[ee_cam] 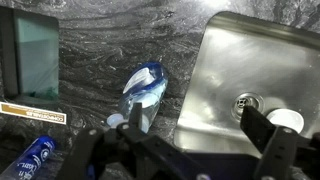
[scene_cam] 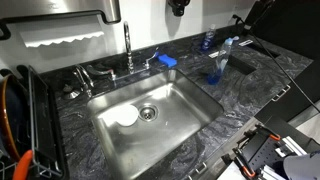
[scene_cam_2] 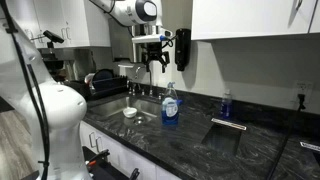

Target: Move the bowl to the right

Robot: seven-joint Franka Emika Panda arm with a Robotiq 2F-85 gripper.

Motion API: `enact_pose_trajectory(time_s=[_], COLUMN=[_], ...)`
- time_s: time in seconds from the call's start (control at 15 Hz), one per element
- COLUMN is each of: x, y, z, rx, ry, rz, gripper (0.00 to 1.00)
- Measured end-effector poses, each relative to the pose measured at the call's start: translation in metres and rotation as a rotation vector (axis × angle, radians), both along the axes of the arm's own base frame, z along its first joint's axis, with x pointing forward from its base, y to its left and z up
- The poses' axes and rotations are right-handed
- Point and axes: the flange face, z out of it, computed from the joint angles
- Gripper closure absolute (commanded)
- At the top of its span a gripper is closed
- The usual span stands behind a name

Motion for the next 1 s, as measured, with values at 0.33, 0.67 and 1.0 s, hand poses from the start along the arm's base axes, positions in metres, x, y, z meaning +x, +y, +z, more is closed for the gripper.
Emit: enact_pose_trajectory(time_s=[0.33, 0.67, 1.0], x=[0.000, -0.001, -0.009], y=[0.000, 0.007, 0.042], z=[0.000, -0.006, -0.018], rx=[0.000, 0.008, 0.096], ry=[0.000, 0.012, 0.039], rz=[0.000, -0.079, -0.070], gripper=[0.00, 0.00, 0.00])
